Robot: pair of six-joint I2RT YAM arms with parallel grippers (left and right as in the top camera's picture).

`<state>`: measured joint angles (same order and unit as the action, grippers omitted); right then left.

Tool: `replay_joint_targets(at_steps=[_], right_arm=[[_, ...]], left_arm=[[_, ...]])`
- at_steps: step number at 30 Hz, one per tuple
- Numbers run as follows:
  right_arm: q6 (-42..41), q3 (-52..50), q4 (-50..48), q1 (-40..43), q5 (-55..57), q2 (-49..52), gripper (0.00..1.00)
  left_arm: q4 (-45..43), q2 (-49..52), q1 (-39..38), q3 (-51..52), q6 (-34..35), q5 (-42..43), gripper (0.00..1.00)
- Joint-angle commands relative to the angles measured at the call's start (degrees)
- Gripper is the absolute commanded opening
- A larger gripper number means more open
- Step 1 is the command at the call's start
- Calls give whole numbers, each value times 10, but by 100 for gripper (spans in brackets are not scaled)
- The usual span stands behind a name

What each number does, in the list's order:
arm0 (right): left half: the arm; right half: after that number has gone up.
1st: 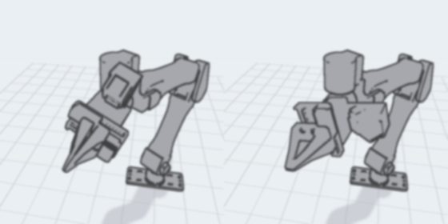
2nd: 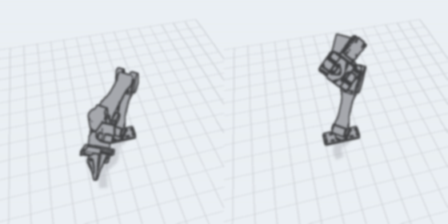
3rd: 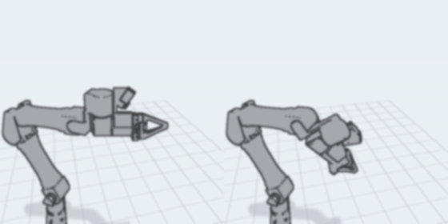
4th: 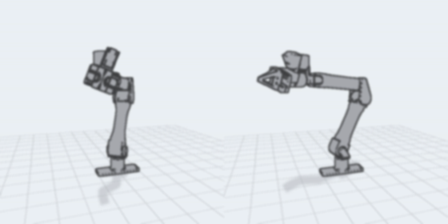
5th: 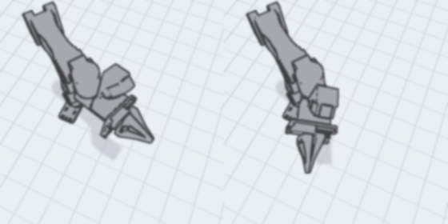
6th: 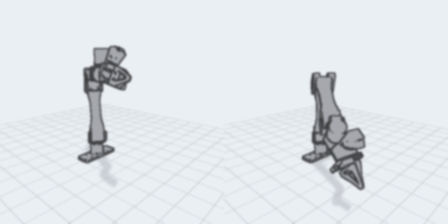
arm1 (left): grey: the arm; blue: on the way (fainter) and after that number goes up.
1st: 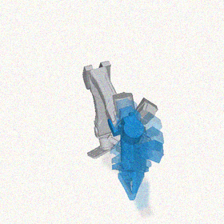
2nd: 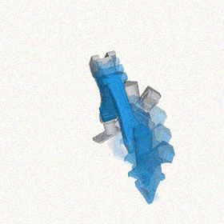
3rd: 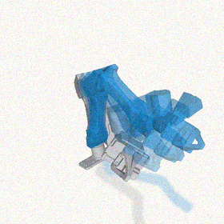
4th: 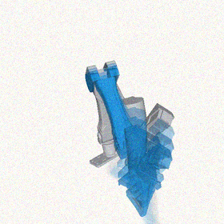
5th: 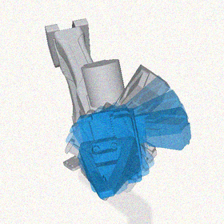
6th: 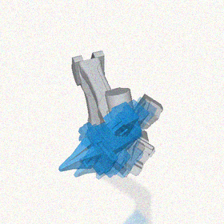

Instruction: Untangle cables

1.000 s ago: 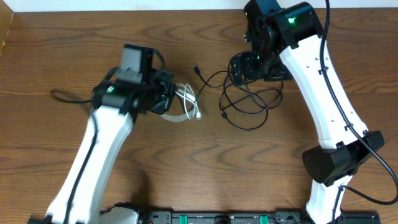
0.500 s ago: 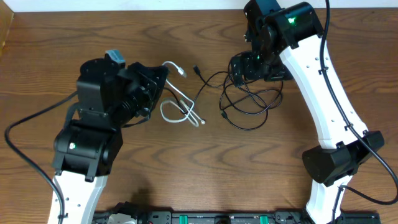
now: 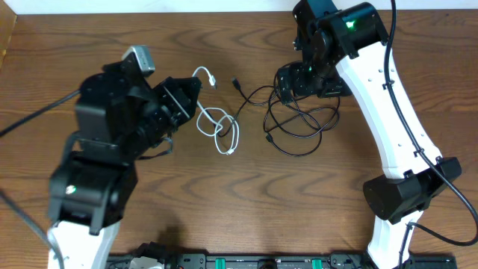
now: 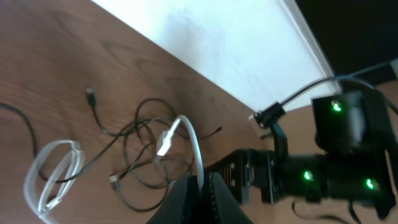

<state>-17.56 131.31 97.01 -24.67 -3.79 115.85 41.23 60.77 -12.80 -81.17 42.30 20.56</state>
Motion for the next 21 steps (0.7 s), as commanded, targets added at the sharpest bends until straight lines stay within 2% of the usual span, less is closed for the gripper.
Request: replay_joint_targets(at_steps=[1,3,6,9,11,13,15,18,21], right_arm=[[-6,2,1,-5,4,-4,99],[-6,2,1,-5,4,-4,99],[-6,2,1,-5,4,-4,99],[-6,2,1,-5,4,-4,99],[-6,2,1,-5,4,-4,99],[-6,2,1,-5,4,-4,99],[-6,2,1,-5,4,-4,99],[-6,2,1,-5,4,-4,99],[-6,2,1,-6,4,-4,99]], left_arm=[[52,7,2,-81,-81,-46,8],[107,16,2,-114,-92,-114,7],[182,25,2,-132,-84,-276,8],[246,36,2,-132,-37,-410,7],[280,47,2,-132,-4,-467,8],[306,59,2,-132,26,-509,7],[341,75,7,-132,85,-555,8],[375,92,31,-132,155,-564,8],[389,110,56,-130,167,-555,8]])
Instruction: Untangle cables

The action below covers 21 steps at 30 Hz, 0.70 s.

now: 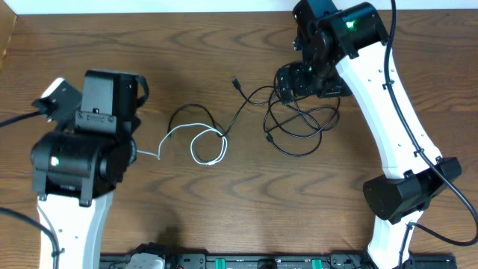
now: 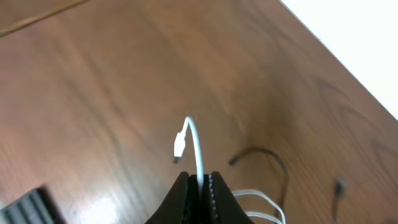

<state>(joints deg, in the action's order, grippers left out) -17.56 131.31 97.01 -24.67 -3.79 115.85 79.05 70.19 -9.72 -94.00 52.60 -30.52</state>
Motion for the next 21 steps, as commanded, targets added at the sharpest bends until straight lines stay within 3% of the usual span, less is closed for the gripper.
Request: replay_joint_targets(at_steps=[1,14,15,18,21], right_arm=[[-6,2,1,-6,4,-4,99],[-6,2,1,-5,4,-4,99],[-6,2,1,-5,4,-4,99],[-6,2,1,-5,4,-4,99],[-6,2,1,-6,4,-4,99]], left_arm=[[17,23,31,-2,65,-42,8],[60,140,88,-2,57,-41,10],[60,152,93,-2,57,-37,13],[60,184,110,-2,34,-5,47],[60,206,125,-2,29,25,56]])
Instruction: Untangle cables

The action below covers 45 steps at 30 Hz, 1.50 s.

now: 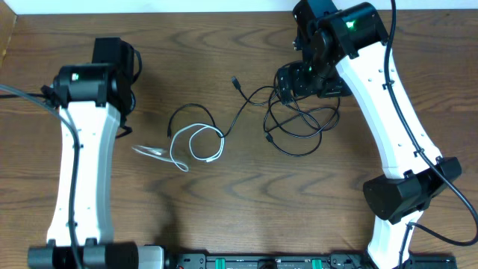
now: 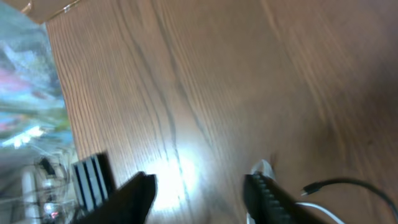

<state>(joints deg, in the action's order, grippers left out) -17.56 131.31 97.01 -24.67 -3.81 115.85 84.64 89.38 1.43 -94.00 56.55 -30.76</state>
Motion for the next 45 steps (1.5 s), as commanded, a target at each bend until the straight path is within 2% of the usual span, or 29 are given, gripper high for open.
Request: replay_joint_targets(at_steps=[1,5,11,13,19,25,32,35,39,45], right_arm=[[-6,2,1,-6,4,-4,99],[-6,2,1,-5,4,-4,99],[-6,2,1,-5,4,-4,99],[-6,2,1,-6,4,-4,99],[-6,2,1,-5,4,-4,99],[-6,2,1,-5,4,-4,99],[-6,2,1,-5,4,-4,99],[-6,2,1,-5,4,-4,99],[-6,2,1,-6,4,-4,99],[-6,2,1,-6,4,-4,99]], left_arm=[[4,21,19,-2,-17,39,56],[0,28,28,-2,-60,120,60],[-52,28,19,-2,-246,344,62],[-63,29,9,-2,-292,383,62],[-79,31,-37,17,-317,379,63],[-117,31,-74,84,-322,361,63],[-250,32,-95,197,-251,361,63],[-323,35,-101,239,-246,361,62],[-410,50,-104,273,-296,344,62],[-474,99,-104,279,-374,314,62]])
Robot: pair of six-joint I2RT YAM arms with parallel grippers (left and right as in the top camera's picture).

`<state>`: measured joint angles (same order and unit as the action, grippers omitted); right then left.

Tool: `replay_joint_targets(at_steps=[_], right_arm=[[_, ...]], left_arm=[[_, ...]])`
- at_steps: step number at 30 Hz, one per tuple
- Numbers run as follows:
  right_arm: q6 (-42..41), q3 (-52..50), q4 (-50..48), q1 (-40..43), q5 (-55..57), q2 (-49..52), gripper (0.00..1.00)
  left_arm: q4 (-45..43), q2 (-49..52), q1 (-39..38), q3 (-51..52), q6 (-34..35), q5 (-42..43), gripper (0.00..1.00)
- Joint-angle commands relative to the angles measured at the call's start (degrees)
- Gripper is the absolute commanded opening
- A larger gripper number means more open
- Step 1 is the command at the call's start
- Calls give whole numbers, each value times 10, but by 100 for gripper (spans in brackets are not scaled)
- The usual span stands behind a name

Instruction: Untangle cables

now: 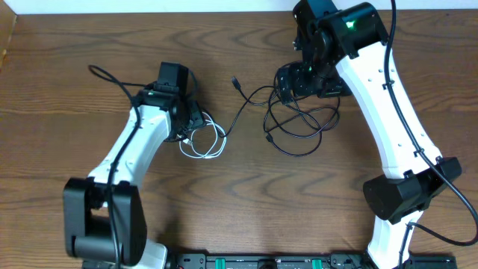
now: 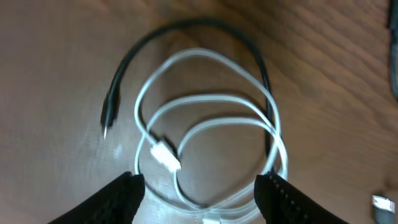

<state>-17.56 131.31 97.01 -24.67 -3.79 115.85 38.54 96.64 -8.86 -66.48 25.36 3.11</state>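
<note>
The white cable [image 1: 203, 143] lies in a loose coil [image 2: 208, 140] on the wooden table, its plug [image 2: 165, 155] inside the loops. A black cable [image 2: 186, 28] arcs around the coil, and its free end [image 2: 107, 117] lies to the left. My left gripper [image 1: 190, 125] hovers right over the coil, open wide [image 2: 199, 190], with nothing between its fingers [image 2: 124, 196]. The black tangle [image 1: 299, 127] lies at the right. My right gripper [image 1: 296, 81] sits at the tangle's top edge, its jaws lost against the dark cables.
A loose black plug [image 1: 235, 81] lies between the two arms, with its lead running into the tangle. The left arm's own black cord [image 1: 112, 75] loops over the table at the far left. The table's back edge meets a white wall.
My left gripper has moved from the table's left side to right above the white coil, still open. The white cable's end, then stretched out to the left, now lies within the coil.
First my left gripper was shut on the white cable's end near the black tangle. Then it held that end far to the left, the white cable drawn clear of the tangle. Then it was open with the cable on the table, and now it is over the coil. The right arm stayed put.
</note>
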Motion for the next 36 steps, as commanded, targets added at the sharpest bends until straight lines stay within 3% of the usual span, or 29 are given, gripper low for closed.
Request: replay_joint_targets(at_steps=[1,8,19,25,32,36], right_arm=[[-6,2,1,-5,4,-4,99],[-6,2,1,-6,4,-4,99],[-6,2,1,-5,4,-4,99],[-6,2,1,-6,4,-4,99],[-6,2,1,-5,4,-4,99],[-6,2,1,-5,4,-4,99]], left_arm=[[-19,35,-1,4,-76,-25,62],[-49,90,-1,4,-163,-25,60],[-53,129,-2,4,-183,-21,57],[-65,145,-19,4,-183,-21,45],[-78,149,-38,5,-183,-21,45],[-78,149,-37,5,-183,-23,31]])
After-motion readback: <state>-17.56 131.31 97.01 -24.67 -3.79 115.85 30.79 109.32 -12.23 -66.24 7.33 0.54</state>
